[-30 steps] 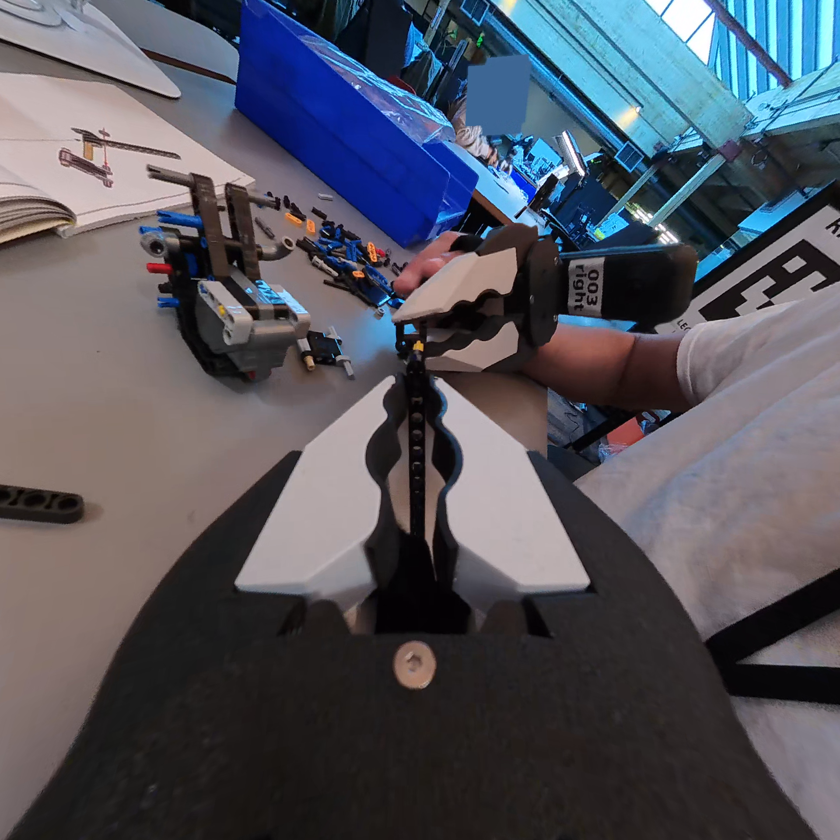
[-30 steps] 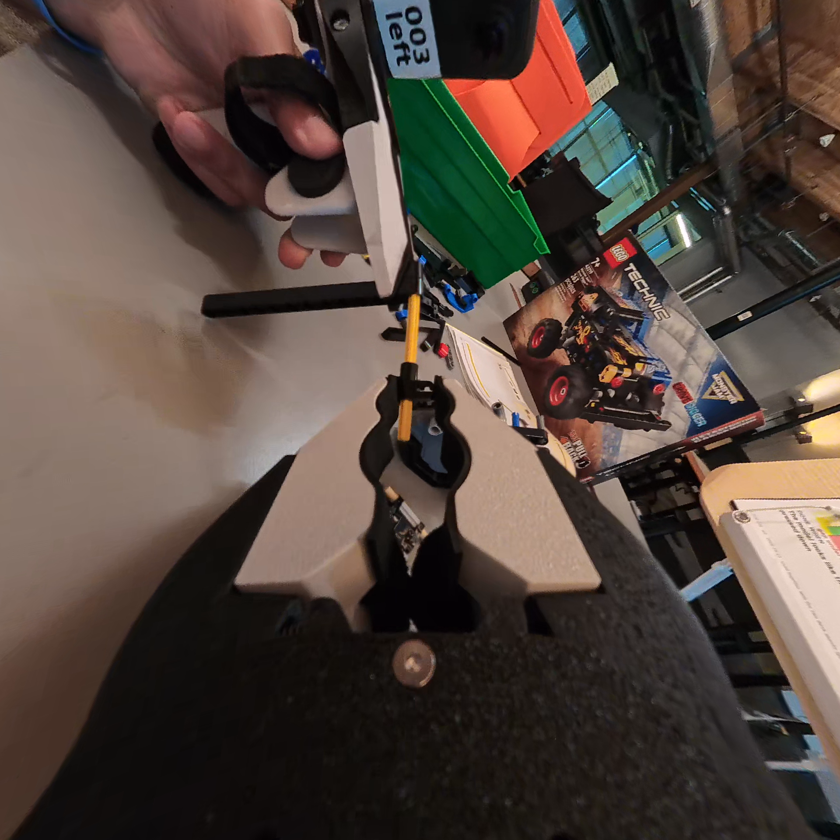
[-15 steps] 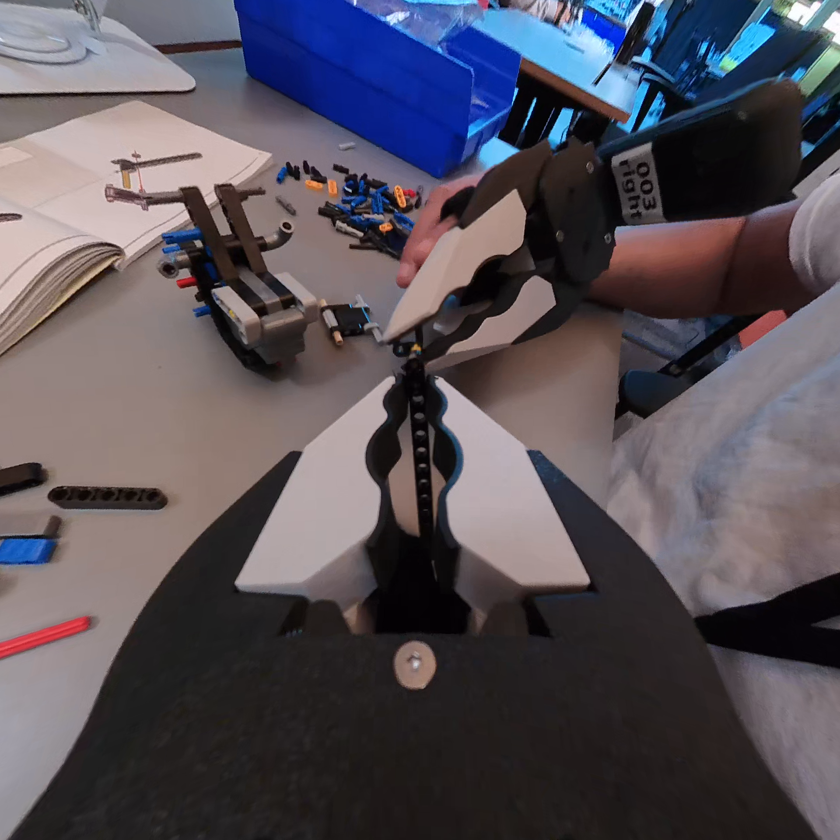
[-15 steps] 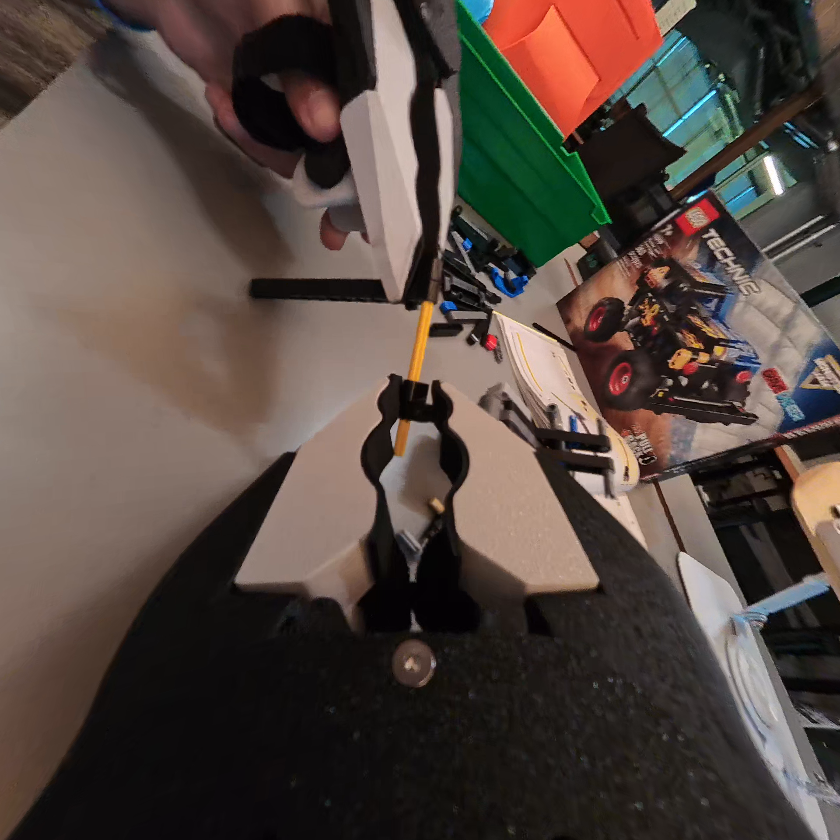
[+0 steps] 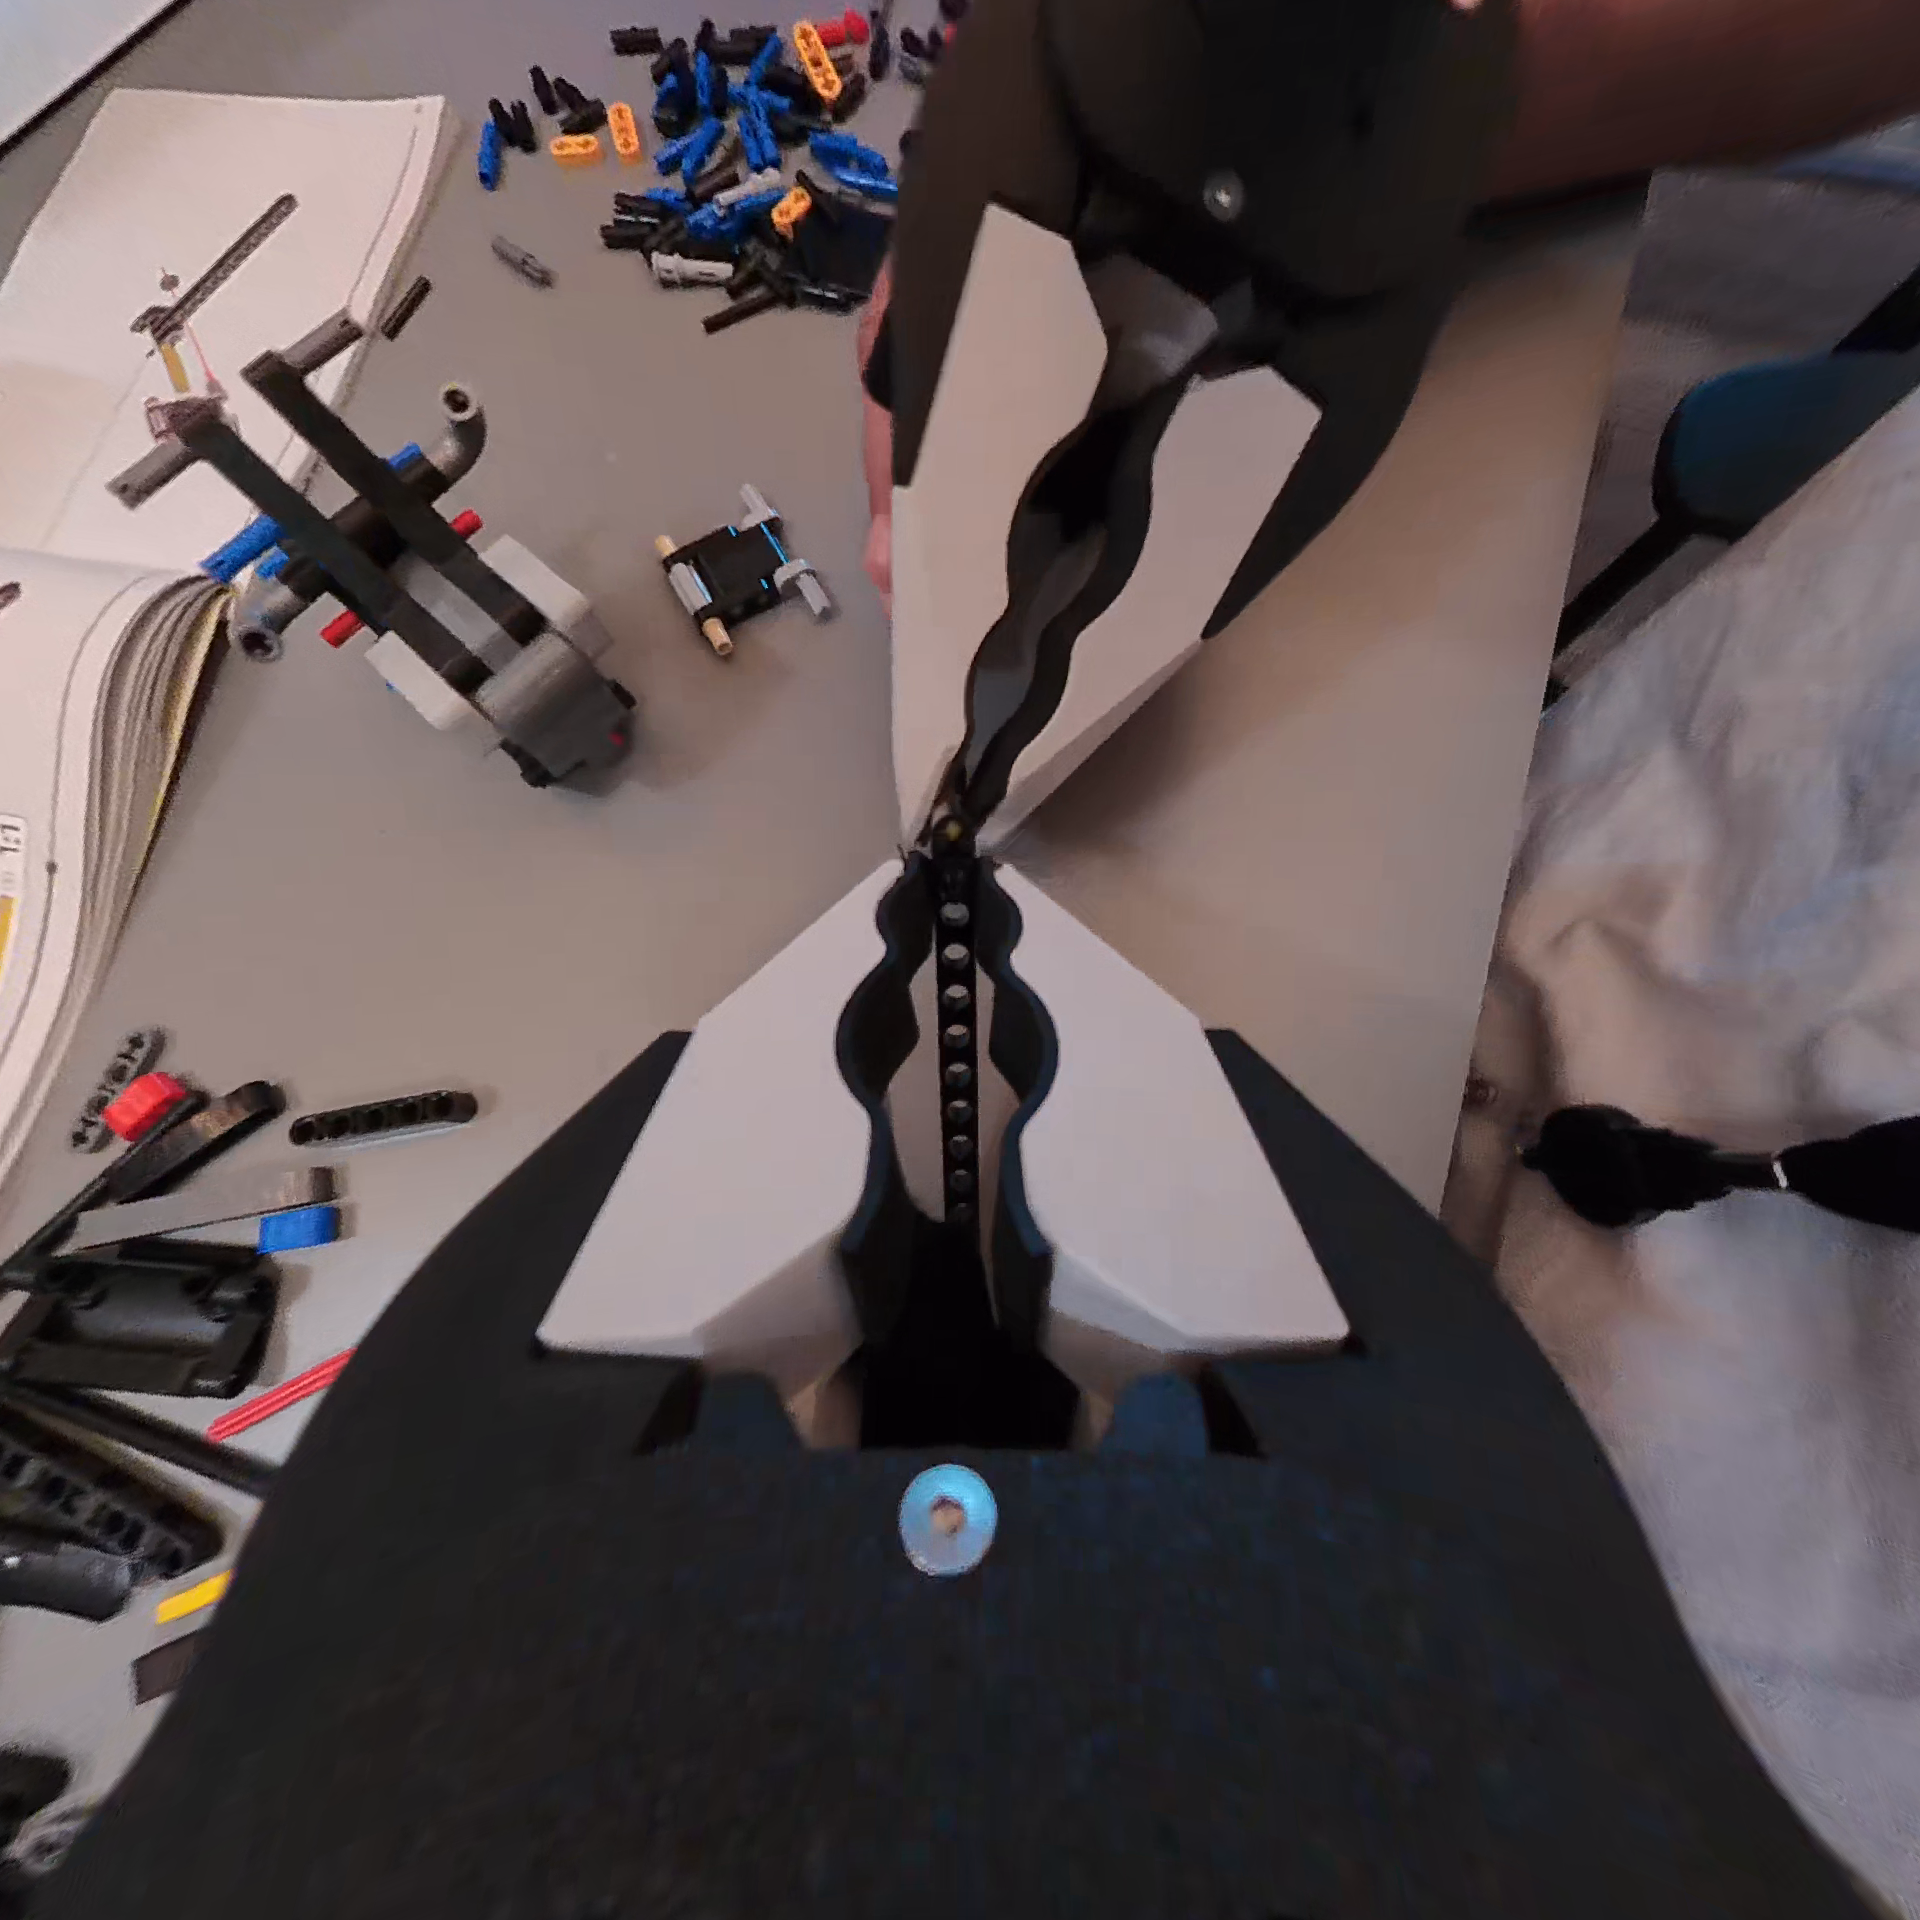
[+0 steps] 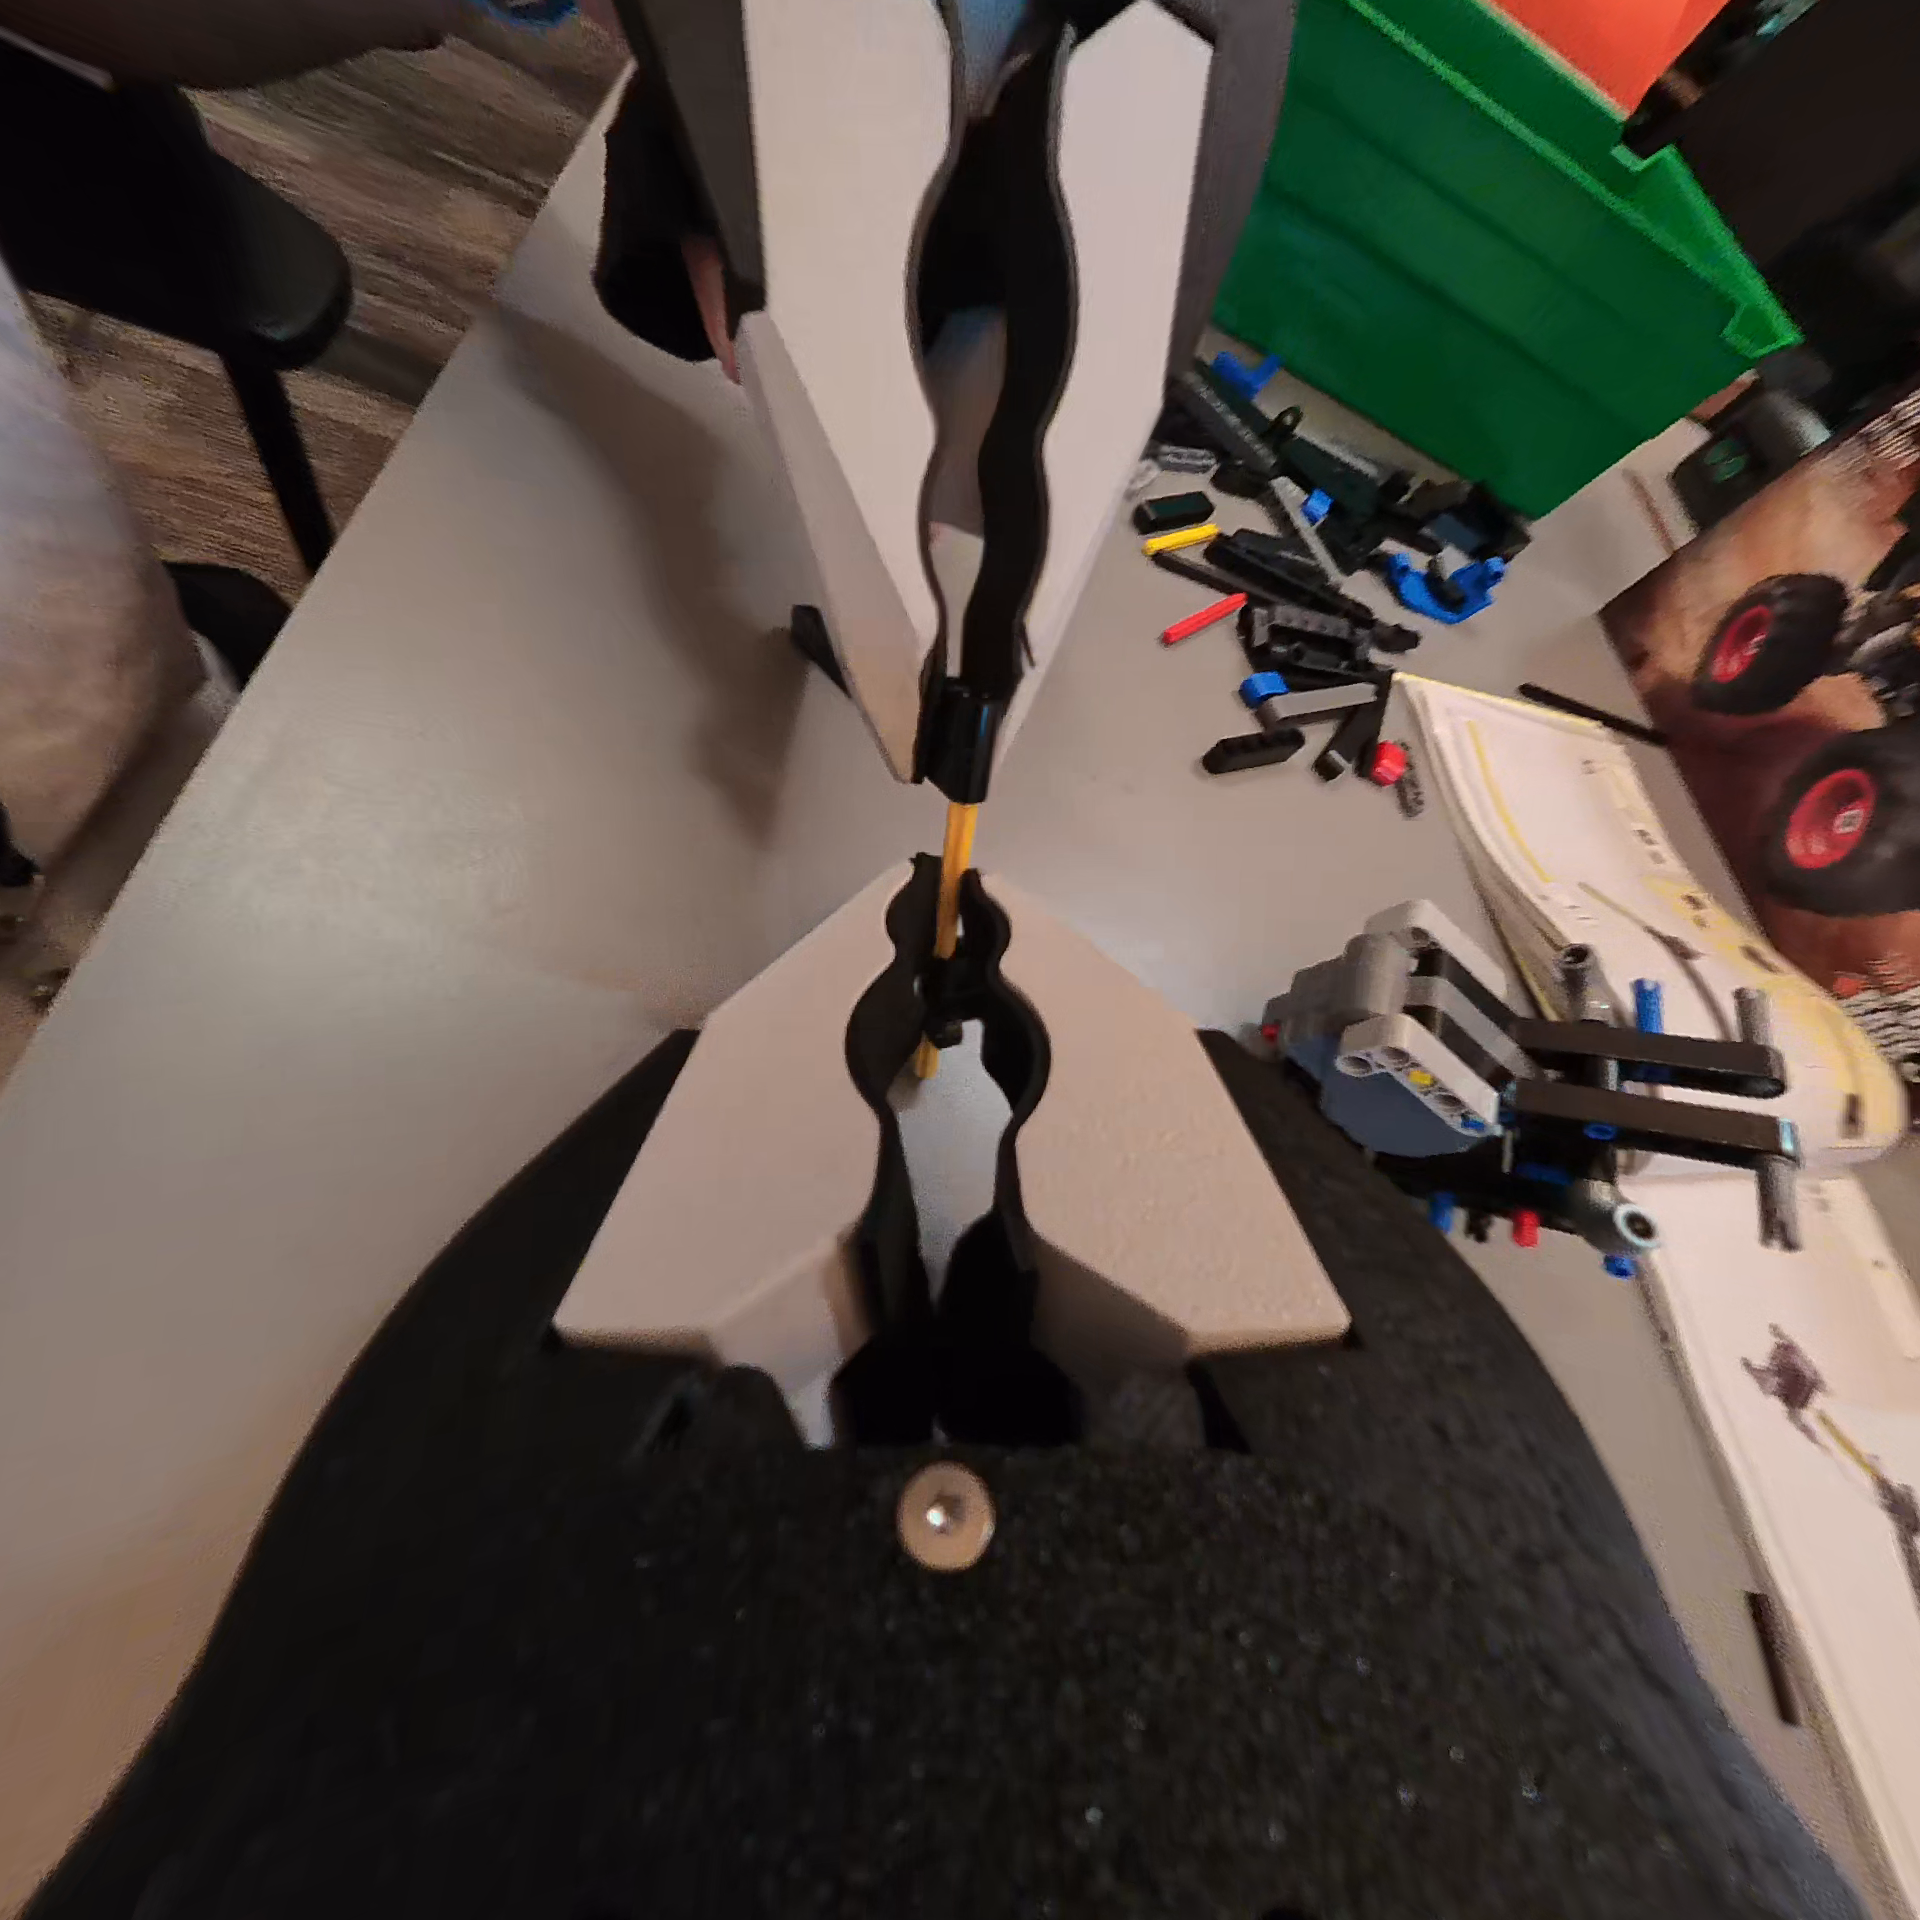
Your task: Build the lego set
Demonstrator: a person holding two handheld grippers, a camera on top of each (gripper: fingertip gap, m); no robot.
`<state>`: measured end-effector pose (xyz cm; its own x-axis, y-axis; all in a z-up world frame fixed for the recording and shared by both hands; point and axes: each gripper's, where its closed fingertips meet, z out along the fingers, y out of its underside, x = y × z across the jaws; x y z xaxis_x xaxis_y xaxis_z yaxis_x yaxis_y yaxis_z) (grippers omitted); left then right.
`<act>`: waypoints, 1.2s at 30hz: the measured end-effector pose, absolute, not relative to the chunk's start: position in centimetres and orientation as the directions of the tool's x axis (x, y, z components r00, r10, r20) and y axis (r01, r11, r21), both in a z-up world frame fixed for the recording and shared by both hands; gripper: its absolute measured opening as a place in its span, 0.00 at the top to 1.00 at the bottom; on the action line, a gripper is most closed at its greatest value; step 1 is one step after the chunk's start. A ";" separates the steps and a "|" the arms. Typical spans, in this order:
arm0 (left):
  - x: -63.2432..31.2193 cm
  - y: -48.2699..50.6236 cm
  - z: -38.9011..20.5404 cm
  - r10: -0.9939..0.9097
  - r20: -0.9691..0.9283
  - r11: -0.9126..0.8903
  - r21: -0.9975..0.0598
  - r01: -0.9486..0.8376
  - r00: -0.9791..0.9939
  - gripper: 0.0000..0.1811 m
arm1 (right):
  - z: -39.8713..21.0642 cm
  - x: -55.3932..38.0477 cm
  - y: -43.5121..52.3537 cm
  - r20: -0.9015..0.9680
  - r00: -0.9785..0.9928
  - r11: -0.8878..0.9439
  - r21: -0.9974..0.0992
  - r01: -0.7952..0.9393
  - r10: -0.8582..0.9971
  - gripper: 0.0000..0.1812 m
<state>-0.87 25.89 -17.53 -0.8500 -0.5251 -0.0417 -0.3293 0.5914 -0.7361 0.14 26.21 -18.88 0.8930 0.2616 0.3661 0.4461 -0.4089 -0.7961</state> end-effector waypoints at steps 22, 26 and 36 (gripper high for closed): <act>0.8 24.8 -15.1 -0.367 -0.230 0.673 -0.734 -0.087 -0.901 0.97 | -16.5 1.0 25.5 0.181 0.957 -0.420 -0.868 0.263 0.226 0.98; 1.2 24.1 -12.8 -0.422 -0.185 0.556 -0.826 -0.091 -0.887 0.96 | -14.6 1.2 25.4 0.161 0.962 -0.305 -0.925 0.225 0.223 0.98; 0.6 23.4 -11.5 -0.420 -0.220 0.528 -0.848 -0.041 -0.880 0.96 | -13.3 0.8 25.0 0.241 0.942 -0.210 -0.934 0.290 0.233 0.98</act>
